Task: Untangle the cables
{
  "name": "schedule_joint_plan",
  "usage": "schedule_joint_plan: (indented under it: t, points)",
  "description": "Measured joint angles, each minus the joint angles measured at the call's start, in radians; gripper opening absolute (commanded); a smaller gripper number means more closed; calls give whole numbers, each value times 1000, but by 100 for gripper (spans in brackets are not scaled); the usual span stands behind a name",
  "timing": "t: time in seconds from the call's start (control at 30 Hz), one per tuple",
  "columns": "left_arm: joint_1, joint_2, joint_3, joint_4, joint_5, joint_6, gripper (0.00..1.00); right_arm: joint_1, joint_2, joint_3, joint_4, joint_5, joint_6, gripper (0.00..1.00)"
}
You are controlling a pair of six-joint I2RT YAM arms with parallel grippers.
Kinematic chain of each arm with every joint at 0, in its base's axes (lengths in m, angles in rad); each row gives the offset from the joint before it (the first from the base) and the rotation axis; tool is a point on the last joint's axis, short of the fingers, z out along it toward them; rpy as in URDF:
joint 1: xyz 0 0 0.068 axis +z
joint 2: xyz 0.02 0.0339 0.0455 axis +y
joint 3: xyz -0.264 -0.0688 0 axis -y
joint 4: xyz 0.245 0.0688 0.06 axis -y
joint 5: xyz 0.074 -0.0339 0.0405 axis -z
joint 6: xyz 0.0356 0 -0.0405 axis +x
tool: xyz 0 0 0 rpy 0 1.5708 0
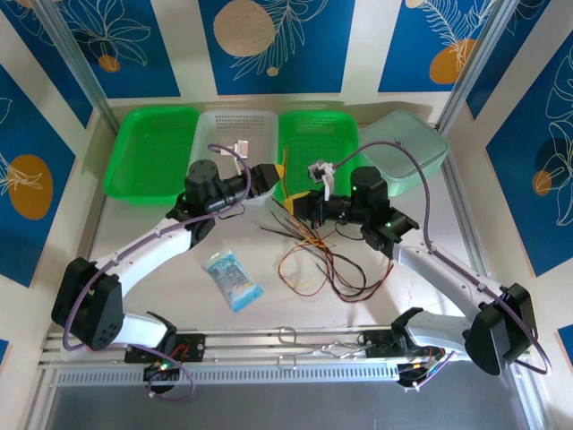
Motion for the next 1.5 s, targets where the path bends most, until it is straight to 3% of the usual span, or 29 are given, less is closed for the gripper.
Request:
schedule_joint_plan:
  t: [0.17, 0.23, 0.3, 0.33, 0.37, 0.47, 0.5, 0.6, 1.03, 1.23, 1.33, 1.5]
  points:
    - [0, 2, 0, 16, 13, -16, 44, 0, 11, 0, 1, -12, 0, 0]
    - [0, 6, 1, 27, 21, -22, 28, 0, 14, 0, 1, -15, 0, 0]
    - [0, 11, 2, 28, 27, -29, 2, 0, 14, 0, 1, -15, 0, 0]
    - [0, 12, 2, 28, 27, -32, 0, 0, 14, 0, 2, -14, 0, 0]
    - [0, 13, 2, 27, 27, -27, 0, 0, 14, 0, 1, -14, 0, 5]
    - [0, 13, 2, 22, 26, -24, 0, -4, 14, 0, 1, -14, 3, 45]
    - [0, 13, 2, 19, 26, -22, 0, -7, 14, 0, 1, -15, 7, 52]
    - [0, 13, 2, 14, 25, -15, 0, -23, 14, 0, 6, -19, 27, 61]
    - [0, 13, 2, 13, 26, -14, 0, -157, 109, 21, 80, -54, 251, 61]
    - [0, 13, 18, -8, 48, -6, 0, -210, 243, 132, -10, -187, 332, 61]
    - [0, 15, 57, -51, 111, 50, 0, -225, 298, 175, -45, -259, 367, 61]
    - [2, 92, 257, -227, 315, 280, 0, -226, 314, 170, -31, -296, 455, 61]
